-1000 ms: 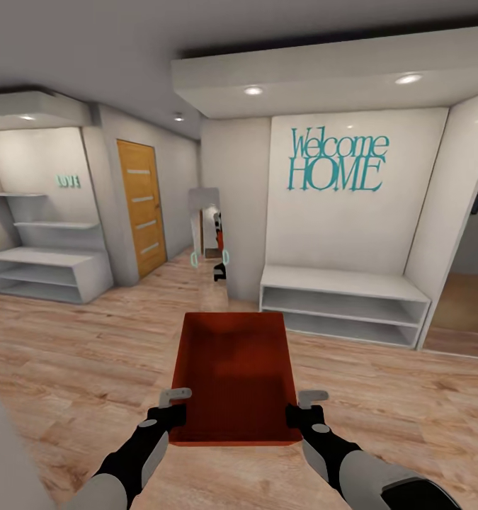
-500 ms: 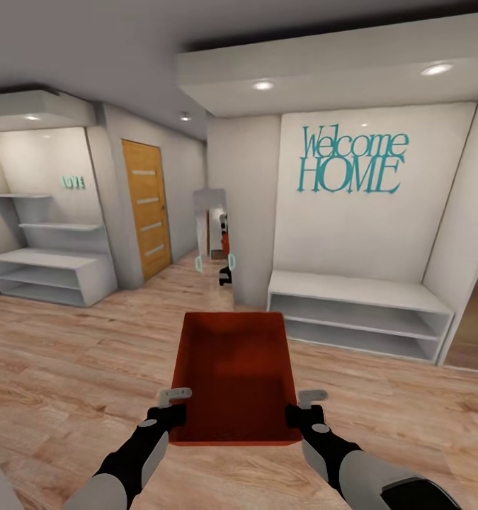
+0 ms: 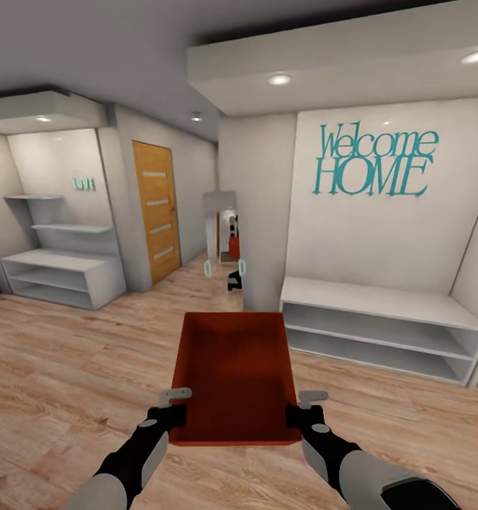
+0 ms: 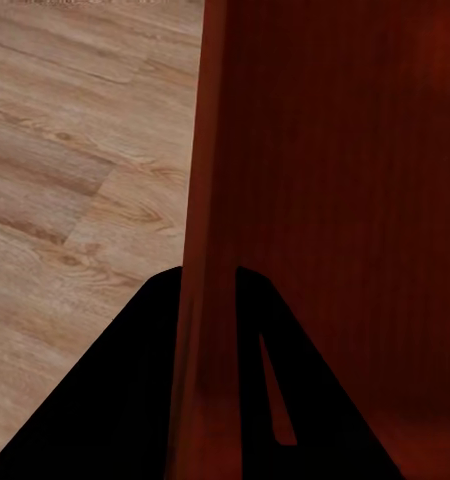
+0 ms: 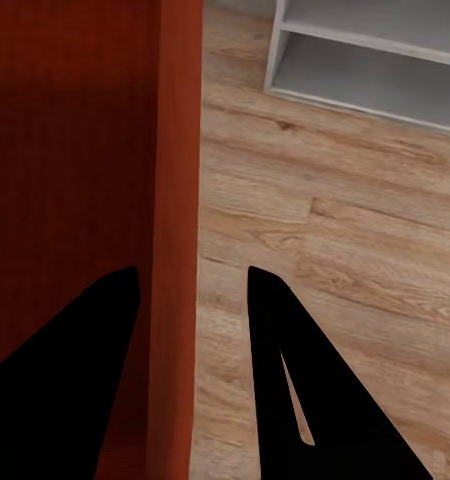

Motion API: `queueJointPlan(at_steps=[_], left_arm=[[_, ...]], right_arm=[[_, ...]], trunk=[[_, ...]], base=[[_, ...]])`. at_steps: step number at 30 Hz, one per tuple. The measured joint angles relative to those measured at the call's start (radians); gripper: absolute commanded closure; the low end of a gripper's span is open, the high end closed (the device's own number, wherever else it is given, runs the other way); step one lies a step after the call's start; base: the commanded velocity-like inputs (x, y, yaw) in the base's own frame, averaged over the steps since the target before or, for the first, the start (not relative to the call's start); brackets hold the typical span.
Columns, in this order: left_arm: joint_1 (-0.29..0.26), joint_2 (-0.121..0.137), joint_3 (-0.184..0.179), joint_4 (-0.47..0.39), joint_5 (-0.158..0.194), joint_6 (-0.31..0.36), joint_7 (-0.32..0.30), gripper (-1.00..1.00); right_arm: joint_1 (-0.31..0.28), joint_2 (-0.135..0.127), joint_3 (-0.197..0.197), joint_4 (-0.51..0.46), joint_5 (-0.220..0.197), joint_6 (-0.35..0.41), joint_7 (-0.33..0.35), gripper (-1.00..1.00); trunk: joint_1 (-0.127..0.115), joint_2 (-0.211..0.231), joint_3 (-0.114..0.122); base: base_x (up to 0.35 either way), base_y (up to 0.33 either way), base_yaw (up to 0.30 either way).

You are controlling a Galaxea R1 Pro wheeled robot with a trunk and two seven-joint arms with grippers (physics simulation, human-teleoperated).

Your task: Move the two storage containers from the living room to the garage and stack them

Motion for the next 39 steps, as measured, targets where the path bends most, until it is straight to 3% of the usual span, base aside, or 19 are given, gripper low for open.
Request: queueJointPlan(at_steps=[28,39], left_arm=[[0.000,0.000,0.000,0.000,0.000,0.000,0.001,1.00],[0.000,-0.001,0.000,0.000,0.000,0.000,0.002,1.00]], right_arm=[[0.000,0.000,-0.002,0.000,0.002,0.000,0.000,1.00],[0.000,-0.001,-0.002,0.000,0.002,0.000,0.002,1.00]], trunk=[[0.000,0.000,0.000],[0.000,0.000,0.000]], base=[[0.324,0.000,0.241],[0.324,0.000,0.052]])
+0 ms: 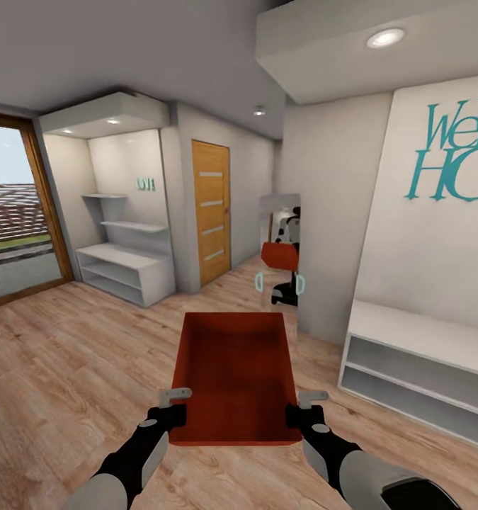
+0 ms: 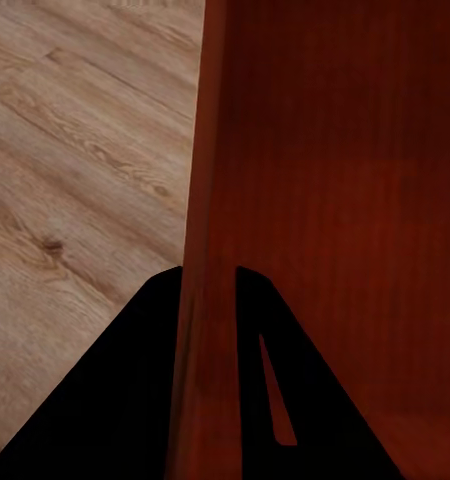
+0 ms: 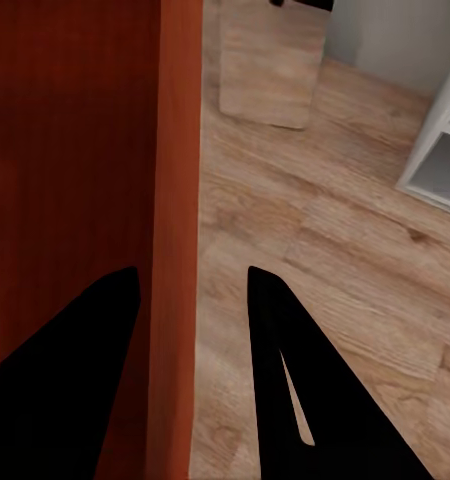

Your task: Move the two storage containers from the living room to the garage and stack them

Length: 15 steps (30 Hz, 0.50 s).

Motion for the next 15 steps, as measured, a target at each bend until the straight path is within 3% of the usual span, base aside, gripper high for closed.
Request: queueJointPlan(at_steps=[7,15], left_arm=[[0.000,0.000,0.000,0.000,0.000,0.000,0.000,1.00],[0.000,0.000,0.000,0.000,-0.001,0.000,0.000,1.00]], right_arm=[[0.000,0.000,0.000,0.000,0.001,0.000,-0.001,1.00],[0.000,0.000,-0.001,0.000,0.001,0.000,-0.001,1.00]], trunk=[[0.000,0.000,0.000],[0.000,0.000,0.000]], base=[[0.324,0.000,0.017],[0.324,0.000,0.234]])
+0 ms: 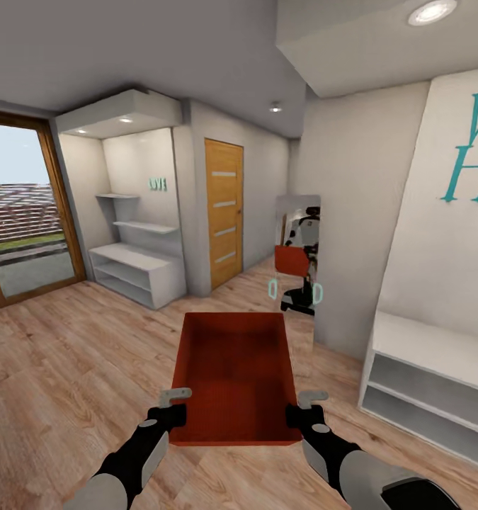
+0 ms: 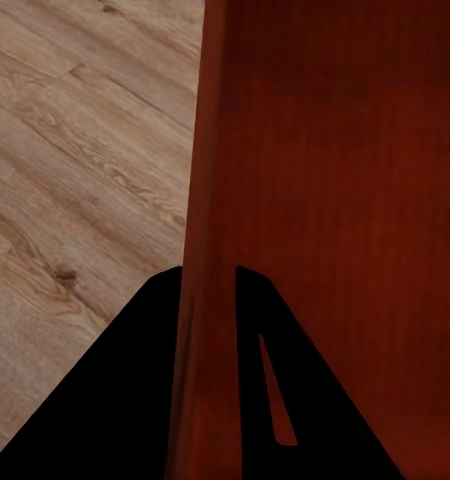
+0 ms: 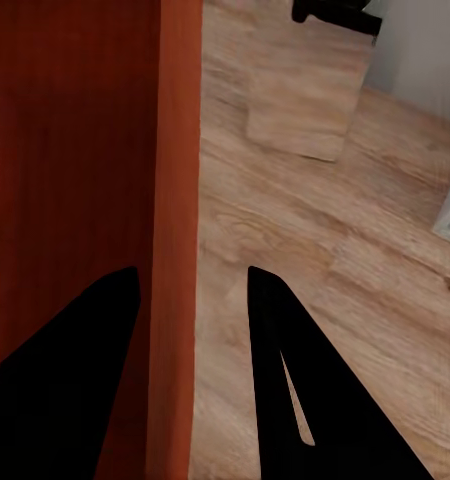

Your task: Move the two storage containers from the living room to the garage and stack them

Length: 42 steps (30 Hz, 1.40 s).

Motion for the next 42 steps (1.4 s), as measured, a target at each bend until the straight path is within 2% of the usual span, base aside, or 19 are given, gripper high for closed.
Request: queueJointPlan(at_steps=[32,42], left_arm=[[0.000,0.000,0.000,0.001,0.001,0.000,0.000,1.00],[0.000,0.000,0.000,0.001,0.001,0.000,0.000,1.00]], right_arm=[[0.000,0.000,0.000,0.000,0.000,0.001,0.000,1.00],[0.000,0.000,0.001,0.001,-0.002,-0.002,0.001,1.00]], trunk=[[0.000,0.000,0.000],[0.000,0.000,0.000]], base=[[0.324,0.000,0.264],[0.324,0.000,0.031]])
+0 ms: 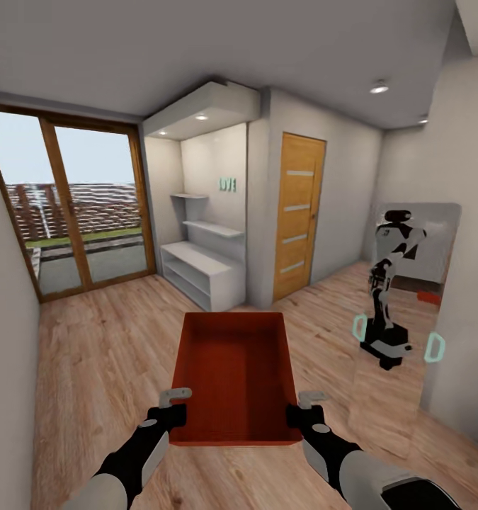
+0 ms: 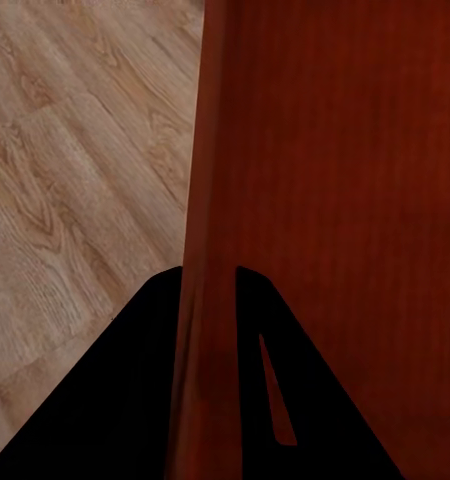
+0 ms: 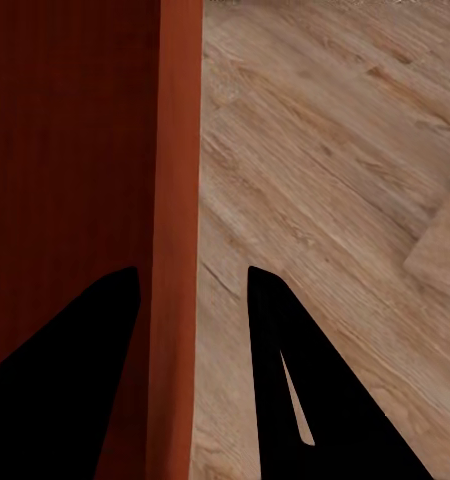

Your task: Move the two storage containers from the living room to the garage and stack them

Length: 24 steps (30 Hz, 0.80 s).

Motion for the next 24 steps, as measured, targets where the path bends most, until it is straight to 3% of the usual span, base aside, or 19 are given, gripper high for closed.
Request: queueJointPlan(at_steps=[18,24], left_arm=[[0.000,0.000,0.000,0.000,-0.001,0.000,0.000,1.00],[0.000,0.000,0.000,-0.001,0.000,0.000,0.000,1.00]], right_arm=[[0.000,0.000,-0.001,-0.001,0.001,0.002,0.000,1.00],[0.000,0.001,-0.003,-0.001,0.005,0.002,-0.003,1.00]], trunk=[[0.000,0.000,0.000],[0.000,0.000,0.000]], base=[[0.324,0.000,0.001],[0.324,0.000,0.194]])
